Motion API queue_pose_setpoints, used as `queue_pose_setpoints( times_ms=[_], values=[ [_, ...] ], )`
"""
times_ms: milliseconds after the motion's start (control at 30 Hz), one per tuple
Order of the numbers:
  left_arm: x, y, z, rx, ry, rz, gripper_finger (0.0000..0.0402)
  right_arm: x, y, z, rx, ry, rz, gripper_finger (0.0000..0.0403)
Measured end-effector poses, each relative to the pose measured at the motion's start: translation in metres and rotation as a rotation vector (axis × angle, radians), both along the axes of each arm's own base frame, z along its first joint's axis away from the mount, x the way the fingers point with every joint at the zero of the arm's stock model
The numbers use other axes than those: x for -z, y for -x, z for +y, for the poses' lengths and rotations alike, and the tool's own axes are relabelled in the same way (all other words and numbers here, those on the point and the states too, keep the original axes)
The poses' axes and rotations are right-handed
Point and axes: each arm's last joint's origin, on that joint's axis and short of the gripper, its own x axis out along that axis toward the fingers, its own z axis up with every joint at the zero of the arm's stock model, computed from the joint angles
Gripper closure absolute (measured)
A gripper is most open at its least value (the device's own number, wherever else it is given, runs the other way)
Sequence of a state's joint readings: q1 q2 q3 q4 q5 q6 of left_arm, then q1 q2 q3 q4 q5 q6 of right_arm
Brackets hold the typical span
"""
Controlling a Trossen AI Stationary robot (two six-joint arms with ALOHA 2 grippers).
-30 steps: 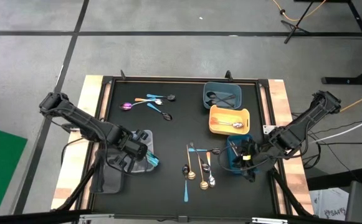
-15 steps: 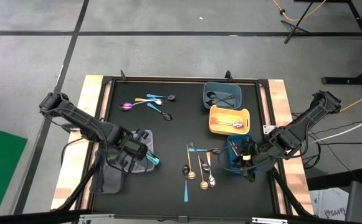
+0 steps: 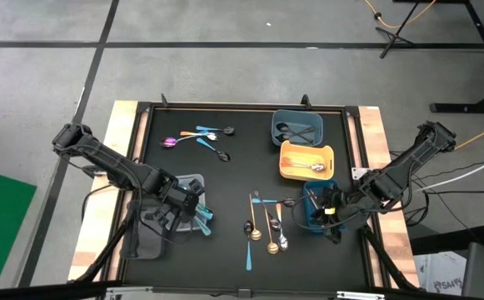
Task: Sort silverware by color (type)
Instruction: Put the purple spoon into the transparent bin, then put the light blue spoon into the black bin
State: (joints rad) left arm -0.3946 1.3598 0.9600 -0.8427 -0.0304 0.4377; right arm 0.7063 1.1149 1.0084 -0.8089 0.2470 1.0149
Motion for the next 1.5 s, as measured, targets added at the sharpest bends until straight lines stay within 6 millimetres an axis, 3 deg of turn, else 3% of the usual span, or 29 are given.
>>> queue_pose_setpoints(
  times_ms=[367, 667, 1133, 1500],
  values=[
    [0.0012, -0.0002, 0.0001, 0.003, -0.011, 0.006, 0.0385, 0.0001, 0.0, 0.0, 0.0, 0.0, 0.0, 0.0317],
    [0.001, -0.001, 0.0007, -0.112, 0.001, -0.001, 0.0384, 0.0001, 0.0, 0.0, 0.0, 0.0, 0.001, 0.0317],
    [0.0073, -0.0072, -0.0014, -0.126, -0.011, -0.005, 0.0316, 0.0003, 0.0001, 0.0, -0.001, 0.001, 0.003, 0.0317],
    [0.0069, -0.0079, -0.0021, -0.134, -0.022, -0.022, 0.033, 0.0001, -0.0003, -0.0006, 0.015, 0.016, -0.011, 0.0317]
  ],
)
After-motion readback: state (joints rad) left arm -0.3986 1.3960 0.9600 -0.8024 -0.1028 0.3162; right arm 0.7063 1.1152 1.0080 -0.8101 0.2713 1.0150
